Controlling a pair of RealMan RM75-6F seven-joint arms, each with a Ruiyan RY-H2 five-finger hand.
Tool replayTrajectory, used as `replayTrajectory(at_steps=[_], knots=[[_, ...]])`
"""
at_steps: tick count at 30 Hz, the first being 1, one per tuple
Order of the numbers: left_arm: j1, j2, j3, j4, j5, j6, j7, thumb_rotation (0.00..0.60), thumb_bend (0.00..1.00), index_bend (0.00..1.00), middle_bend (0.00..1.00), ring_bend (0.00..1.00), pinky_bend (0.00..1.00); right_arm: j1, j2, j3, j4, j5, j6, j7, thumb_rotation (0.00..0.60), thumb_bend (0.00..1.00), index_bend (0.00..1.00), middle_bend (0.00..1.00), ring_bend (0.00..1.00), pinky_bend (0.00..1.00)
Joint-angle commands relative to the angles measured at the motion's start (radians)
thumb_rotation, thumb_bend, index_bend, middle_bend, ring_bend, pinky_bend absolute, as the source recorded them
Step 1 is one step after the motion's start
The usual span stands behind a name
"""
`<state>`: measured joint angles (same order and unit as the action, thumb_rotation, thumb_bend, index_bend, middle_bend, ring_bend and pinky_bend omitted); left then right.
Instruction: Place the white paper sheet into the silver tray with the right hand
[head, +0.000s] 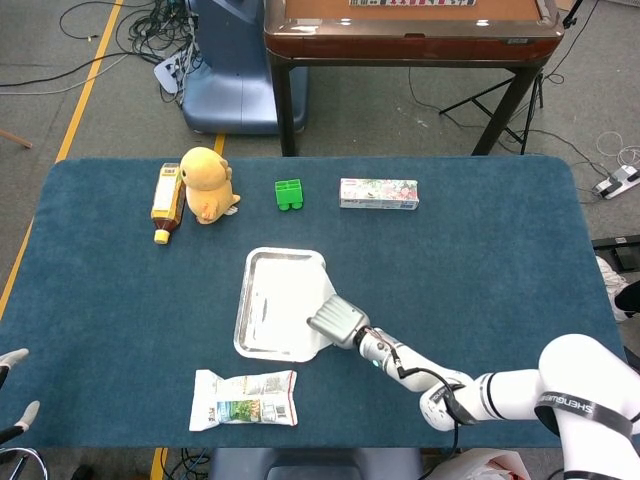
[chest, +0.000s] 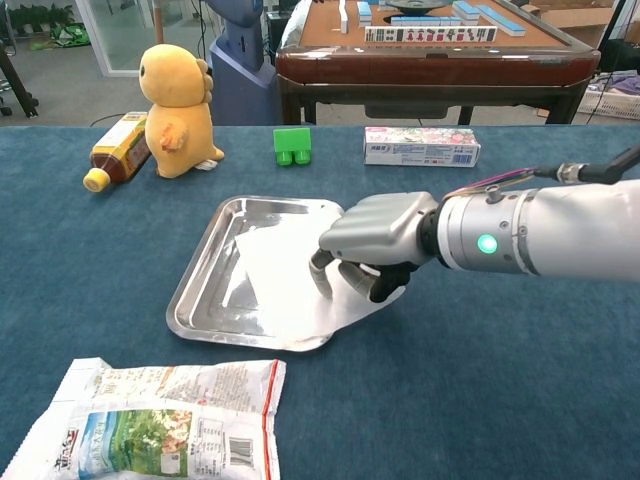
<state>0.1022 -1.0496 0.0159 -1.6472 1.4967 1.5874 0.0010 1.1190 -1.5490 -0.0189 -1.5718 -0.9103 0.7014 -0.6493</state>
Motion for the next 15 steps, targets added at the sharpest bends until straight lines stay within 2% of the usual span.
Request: replayTrajectory(at_steps=[1,15], knots=[[0.000,0.001,-0.001,0.001,-0.001,0.000,-0.002,0.600,0.25,0.20,0.22,0.21,0.13,0.006,-0.011,-0.004,0.008,0.006,-0.005,-0.002,0.600,1.00,0.36,0.75,0.75,0.78],[0.003,0.005,-0.001,0.004,-0.003,0.002,-0.008,0.600,0.25,0.20,0.22,0.21,0.13,0.042,-0.085,0.017,0.046,0.036,0.002,-0.012,0.600,1.00,0.36,0.75,0.75,0.78]])
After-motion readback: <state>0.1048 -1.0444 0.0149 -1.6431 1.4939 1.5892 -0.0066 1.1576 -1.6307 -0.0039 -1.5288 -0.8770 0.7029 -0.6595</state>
